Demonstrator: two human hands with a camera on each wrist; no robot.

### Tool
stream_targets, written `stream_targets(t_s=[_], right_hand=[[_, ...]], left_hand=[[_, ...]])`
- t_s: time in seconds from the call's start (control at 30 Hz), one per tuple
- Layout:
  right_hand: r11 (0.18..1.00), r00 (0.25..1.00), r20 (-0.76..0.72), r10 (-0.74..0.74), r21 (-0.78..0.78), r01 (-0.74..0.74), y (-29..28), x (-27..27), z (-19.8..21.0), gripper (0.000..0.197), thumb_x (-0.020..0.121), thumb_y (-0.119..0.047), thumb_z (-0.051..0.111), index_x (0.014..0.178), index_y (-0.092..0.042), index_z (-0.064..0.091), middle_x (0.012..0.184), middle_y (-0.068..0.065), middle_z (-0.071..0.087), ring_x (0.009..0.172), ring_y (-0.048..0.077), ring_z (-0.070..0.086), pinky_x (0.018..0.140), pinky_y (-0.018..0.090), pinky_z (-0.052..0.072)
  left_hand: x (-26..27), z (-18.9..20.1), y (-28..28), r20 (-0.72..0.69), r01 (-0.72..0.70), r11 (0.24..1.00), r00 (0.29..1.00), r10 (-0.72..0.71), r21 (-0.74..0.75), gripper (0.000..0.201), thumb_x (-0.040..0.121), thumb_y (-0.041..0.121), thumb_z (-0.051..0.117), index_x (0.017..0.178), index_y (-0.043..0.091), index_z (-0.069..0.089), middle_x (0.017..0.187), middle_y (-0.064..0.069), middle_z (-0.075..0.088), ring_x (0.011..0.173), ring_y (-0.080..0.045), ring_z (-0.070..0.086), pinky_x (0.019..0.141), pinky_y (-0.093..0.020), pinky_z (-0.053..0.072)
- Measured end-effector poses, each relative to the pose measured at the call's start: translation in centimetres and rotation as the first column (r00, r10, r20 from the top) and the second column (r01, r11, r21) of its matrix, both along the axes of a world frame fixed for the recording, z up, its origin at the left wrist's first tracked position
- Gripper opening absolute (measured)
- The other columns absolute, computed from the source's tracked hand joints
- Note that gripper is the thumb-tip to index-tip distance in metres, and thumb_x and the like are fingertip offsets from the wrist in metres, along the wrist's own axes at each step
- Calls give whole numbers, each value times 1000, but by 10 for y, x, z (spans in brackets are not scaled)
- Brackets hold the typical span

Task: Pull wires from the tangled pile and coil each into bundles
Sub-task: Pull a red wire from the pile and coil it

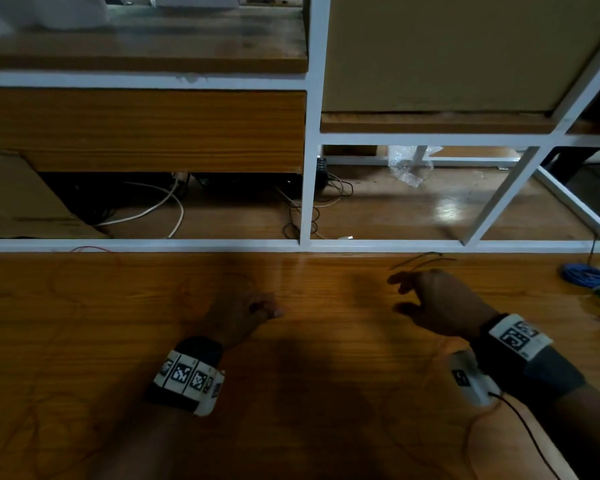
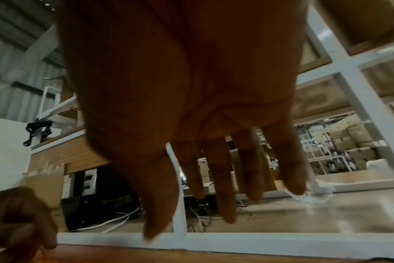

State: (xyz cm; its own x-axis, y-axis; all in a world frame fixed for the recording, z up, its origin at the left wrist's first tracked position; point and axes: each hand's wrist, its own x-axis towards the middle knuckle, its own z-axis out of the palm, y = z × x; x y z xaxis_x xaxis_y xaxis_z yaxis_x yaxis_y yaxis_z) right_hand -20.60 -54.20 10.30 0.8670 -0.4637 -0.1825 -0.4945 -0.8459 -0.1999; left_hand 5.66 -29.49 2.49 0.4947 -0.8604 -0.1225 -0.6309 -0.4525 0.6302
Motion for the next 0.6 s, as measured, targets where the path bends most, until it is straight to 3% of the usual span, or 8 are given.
stream_targets(t_s=[0.07,0.13,0.2,0.3,0.4,0.47,0.53,0.6], right_hand=[[999,981,-187,41,-22,-46,8,10,-6,83,90,-52,72,159,-27,32,146,2,56,135,24,50,111,43,46],[987,983,-118,139,99,-128,29,24,-1,99,86,-61,71,163,-27,20,161,1,39,147,25,35,119,44,37],[945,974,15,224,241,-221,55,42,-3,95,89,-56,72,163,-21,23,164,2,36,148,20,36,118,32,34],[852,968,154,199,461,-248,79,67,-25,59,100,-29,66,152,-19,41,141,5,61,116,20,64,92,34,54],[800,942,317,107,536,-271,81,76,-43,18,101,-17,63,115,-27,67,106,-8,74,91,11,70,78,35,56],[844,913,382,144,435,-315,80,81,-45,18,98,-10,61,93,-24,71,92,-7,74,83,7,68,71,30,53],[889,893,421,158,333,-314,76,82,-44,16,95,-15,56,88,-17,70,84,-1,72,73,13,64,61,30,46],[945,886,450,110,230,-233,58,79,-45,20,98,-28,52,85,-25,67,81,-4,71,69,13,63,59,31,45]], left_hand=[[-14,14,-12,-45,48,998,998,-50,-36,24,93,45,62,108,29,72,99,21,63,89,0,61,77,-18,48],[-26,18,-23,-23,99,995,995,-100,-32,19,94,43,62,104,29,71,90,24,59,82,5,56,73,-15,45],[-36,21,-30,-38,116,990,992,-119,-77,18,93,41,63,103,28,70,86,20,62,73,3,59,64,-10,43],[-43,24,-32,-315,24,963,943,-111,-267,19,89,39,71,101,26,64,76,3,69,65,-9,64,60,-18,47],[-43,19,-28,-576,-56,936,801,-165,-347,39,85,32,75,114,25,50,78,-10,71,66,-29,64,63,-38,49],[-44,20,-24,-709,-117,923,677,-196,-366,48,86,18,75,123,18,45,78,-13,67,64,-23,60,66,-38,51],[-44,22,-18,-822,-186,912,523,-224,-367,59,81,17,78,129,12,43,75,-10,61,62,-19,54,69,-41,51],[-43,22,-10,-865,-205,907,434,-252,-367,65,77,21,78,131,8,44,66,-5,52,58,-19,52,75,-46,54]])
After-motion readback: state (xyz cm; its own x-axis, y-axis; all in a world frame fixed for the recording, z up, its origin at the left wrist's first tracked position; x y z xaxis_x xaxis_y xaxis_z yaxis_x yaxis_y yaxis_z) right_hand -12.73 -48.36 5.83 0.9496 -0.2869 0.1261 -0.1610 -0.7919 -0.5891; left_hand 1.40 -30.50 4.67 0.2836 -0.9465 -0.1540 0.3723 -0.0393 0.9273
